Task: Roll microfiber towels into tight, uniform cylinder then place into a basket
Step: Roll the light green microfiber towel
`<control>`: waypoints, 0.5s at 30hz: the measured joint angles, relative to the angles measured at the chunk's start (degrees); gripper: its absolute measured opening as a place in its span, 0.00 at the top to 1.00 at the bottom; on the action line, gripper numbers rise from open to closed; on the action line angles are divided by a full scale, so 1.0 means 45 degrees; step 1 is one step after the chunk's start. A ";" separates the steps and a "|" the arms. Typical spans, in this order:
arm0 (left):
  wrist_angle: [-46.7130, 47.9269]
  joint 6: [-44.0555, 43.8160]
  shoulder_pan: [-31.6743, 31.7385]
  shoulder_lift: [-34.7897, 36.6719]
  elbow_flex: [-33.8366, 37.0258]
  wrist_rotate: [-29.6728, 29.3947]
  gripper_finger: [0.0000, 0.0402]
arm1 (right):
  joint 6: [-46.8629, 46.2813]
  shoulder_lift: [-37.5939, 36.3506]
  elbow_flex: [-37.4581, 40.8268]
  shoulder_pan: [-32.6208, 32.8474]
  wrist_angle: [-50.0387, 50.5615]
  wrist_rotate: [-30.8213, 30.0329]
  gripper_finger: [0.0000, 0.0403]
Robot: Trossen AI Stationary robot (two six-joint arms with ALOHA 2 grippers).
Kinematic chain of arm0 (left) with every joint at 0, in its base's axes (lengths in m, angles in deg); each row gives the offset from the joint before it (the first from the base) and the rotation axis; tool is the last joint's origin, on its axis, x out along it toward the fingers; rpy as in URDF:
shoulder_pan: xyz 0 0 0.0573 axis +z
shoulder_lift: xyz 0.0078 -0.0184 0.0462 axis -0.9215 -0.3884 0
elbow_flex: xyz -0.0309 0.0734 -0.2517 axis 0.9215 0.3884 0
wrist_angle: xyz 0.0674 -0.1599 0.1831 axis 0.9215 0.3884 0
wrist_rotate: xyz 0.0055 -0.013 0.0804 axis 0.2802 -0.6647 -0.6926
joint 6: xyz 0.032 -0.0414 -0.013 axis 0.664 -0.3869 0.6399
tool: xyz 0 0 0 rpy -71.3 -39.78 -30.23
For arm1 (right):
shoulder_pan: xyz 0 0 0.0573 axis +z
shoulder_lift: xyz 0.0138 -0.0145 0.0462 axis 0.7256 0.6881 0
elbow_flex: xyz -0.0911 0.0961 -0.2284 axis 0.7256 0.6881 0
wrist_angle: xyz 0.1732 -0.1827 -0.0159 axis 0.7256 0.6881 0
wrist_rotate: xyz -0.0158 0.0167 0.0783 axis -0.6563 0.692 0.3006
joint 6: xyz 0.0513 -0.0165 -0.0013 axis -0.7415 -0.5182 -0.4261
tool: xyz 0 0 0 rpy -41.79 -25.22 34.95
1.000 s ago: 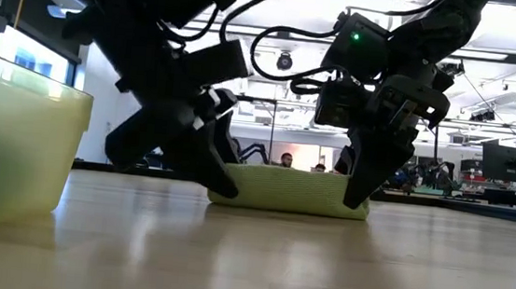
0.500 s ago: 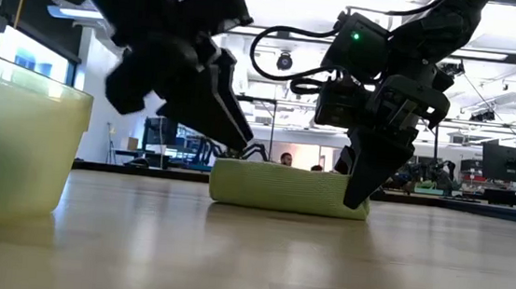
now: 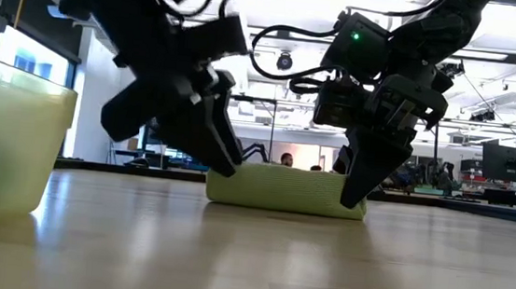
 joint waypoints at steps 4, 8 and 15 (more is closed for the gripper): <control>0.0163 -0.0007 0.0272 -0.0189 0.0010 0.0549 0.62 | 0.0005 0.0000 0.0000 0.0000 0.0007 0.0006 0.99; 0.0149 -0.0004 0.0517 -0.0404 0.0014 0.0772 0.62 | 0.0048 0.0000 0.0000 0.0000 -0.0010 0.0009 0.99; -0.0256 -0.0030 0.1193 -0.0812 -0.0025 0.1261 0.62 | 0.0049 0.0000 0.0000 0.0000 -0.0045 0.0029 0.99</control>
